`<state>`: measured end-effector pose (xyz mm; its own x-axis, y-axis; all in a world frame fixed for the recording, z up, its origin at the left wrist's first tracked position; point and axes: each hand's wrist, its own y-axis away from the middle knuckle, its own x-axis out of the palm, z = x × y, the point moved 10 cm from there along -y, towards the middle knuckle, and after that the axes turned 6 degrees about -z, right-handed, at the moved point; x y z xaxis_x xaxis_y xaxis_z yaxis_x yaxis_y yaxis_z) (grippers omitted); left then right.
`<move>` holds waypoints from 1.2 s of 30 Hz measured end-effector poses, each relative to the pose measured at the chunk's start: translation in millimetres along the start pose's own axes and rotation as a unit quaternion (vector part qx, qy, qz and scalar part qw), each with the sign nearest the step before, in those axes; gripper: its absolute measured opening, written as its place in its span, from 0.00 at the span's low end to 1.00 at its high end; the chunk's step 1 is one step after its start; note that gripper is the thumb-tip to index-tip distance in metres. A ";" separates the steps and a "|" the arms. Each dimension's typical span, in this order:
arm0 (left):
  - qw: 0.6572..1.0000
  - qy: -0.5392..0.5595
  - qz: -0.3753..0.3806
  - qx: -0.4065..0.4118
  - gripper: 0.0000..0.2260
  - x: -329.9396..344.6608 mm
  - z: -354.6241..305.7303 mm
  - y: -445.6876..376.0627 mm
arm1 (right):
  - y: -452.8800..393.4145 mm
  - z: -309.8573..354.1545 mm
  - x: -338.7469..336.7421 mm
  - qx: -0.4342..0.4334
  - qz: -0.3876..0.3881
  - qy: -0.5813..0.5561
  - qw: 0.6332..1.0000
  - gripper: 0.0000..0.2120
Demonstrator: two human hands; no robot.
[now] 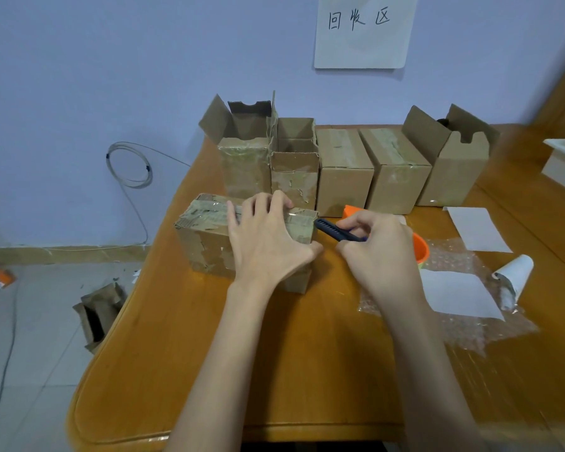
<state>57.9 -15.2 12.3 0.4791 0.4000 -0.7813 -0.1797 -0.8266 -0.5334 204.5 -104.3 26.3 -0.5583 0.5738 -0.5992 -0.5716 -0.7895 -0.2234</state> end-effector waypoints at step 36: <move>0.993 0.096 0.056 -0.045 0.10 4.0 10.5 -5.3 | 21.6 -6.1 -13.6 0.002 0.139 -0.022 0.990 0.11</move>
<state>51.8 -5.1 8.6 0.6174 0.2274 -0.7530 -0.1685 -0.8968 -0.4090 203.4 -130.5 24.9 -0.7201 0.3444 -0.6023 -0.3948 -0.9173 -0.0524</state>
